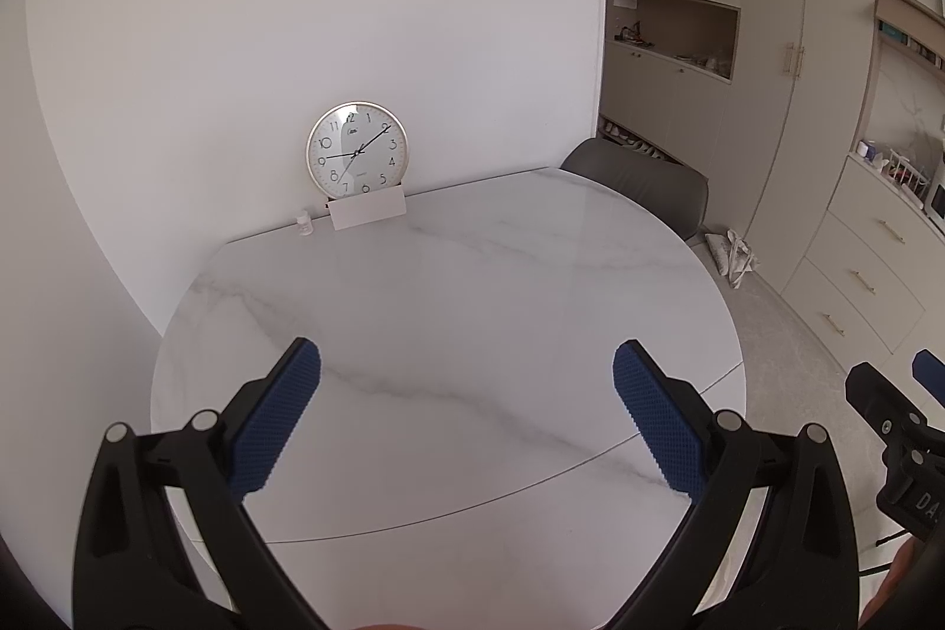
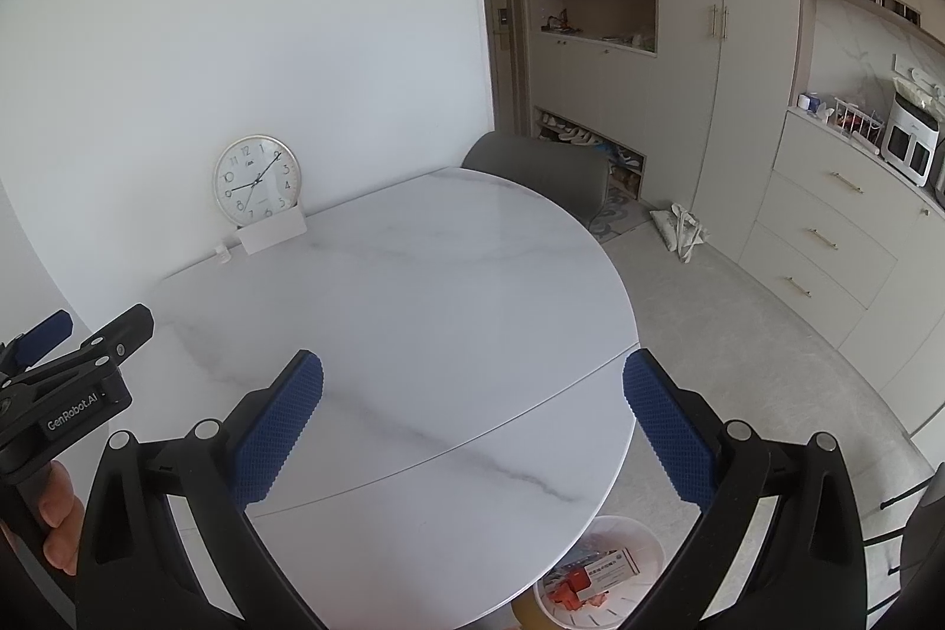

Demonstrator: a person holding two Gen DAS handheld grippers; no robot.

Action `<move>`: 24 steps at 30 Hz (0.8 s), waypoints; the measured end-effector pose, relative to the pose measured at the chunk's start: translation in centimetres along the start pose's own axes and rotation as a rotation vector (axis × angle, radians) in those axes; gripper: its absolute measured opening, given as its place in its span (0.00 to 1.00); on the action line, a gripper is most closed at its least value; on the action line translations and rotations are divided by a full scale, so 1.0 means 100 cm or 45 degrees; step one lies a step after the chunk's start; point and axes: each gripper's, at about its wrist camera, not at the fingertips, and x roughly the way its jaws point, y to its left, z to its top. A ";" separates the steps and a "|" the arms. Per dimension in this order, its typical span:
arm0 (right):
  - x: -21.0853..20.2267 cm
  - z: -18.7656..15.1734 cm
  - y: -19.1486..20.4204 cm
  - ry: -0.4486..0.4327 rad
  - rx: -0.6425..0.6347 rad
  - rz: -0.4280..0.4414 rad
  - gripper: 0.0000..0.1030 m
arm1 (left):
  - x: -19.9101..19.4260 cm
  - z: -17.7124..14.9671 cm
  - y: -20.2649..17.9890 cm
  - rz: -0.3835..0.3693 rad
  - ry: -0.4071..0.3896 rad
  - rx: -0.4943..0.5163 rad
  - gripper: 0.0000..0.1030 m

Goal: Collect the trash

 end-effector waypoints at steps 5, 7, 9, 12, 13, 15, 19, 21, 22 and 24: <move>0.001 0.000 0.000 0.006 -0.006 0.008 0.98 | 0.001 0.001 0.000 0.008 0.004 -0.002 0.92; 0.002 0.000 -0.001 0.008 -0.007 0.013 0.98 | 0.001 0.001 0.000 0.012 0.004 -0.004 0.92; 0.002 0.001 -0.002 0.010 -0.010 0.015 0.98 | 0.001 0.002 0.001 0.016 0.003 -0.008 0.92; 0.003 0.002 -0.002 0.013 -0.012 0.022 0.98 | 0.001 0.002 0.002 0.024 0.006 -0.012 0.92; 0.003 0.002 -0.003 0.014 -0.013 0.024 0.98 | 0.001 0.002 0.003 0.027 0.007 -0.013 0.92; 0.005 0.003 -0.002 0.018 -0.016 0.028 0.98 | 0.001 0.002 0.003 0.031 0.009 -0.014 0.92; 0.007 0.004 -0.001 0.024 -0.023 0.038 0.98 | 0.001 0.002 0.005 0.038 0.010 -0.019 0.92; 0.008 0.005 0.000 0.025 -0.029 0.041 0.98 | 0.001 0.003 0.005 0.041 0.010 -0.021 0.92; 0.008 0.005 0.000 0.026 -0.032 0.042 0.98 | 0.001 0.003 0.006 0.043 0.011 -0.023 0.92; 0.009 0.006 0.002 0.029 -0.038 0.047 0.98 | 0.001 0.003 0.006 0.047 0.013 -0.027 0.92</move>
